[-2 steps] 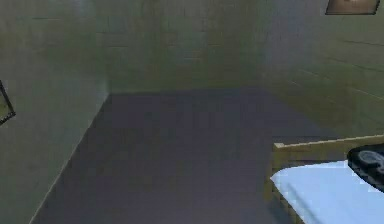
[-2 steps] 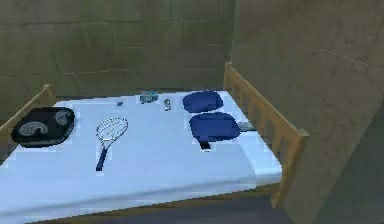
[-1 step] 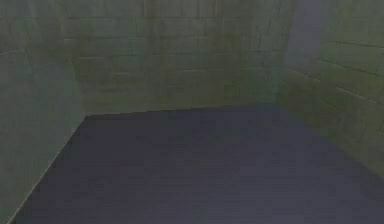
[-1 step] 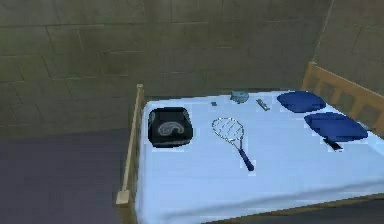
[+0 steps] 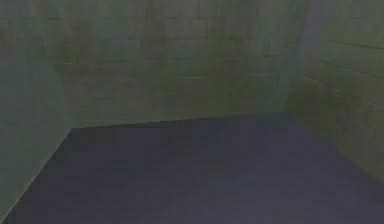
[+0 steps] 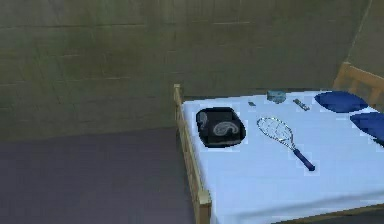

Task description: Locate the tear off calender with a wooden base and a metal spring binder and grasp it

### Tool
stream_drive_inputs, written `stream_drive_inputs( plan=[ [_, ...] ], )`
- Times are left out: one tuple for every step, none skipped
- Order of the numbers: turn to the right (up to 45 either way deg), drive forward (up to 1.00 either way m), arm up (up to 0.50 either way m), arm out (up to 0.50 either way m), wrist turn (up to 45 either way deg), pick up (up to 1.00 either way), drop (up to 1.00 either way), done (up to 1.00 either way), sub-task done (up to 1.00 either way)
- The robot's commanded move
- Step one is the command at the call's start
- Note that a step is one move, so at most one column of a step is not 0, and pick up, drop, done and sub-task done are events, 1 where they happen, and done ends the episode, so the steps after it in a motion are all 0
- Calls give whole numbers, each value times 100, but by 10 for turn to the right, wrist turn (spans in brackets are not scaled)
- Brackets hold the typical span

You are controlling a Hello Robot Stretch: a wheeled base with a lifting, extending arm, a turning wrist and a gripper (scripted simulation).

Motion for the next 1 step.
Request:
stream_drive_inputs(
  plan=[
    [360, 0, 0, 0, 0, 0, 0, 0, 0]
  ],
)
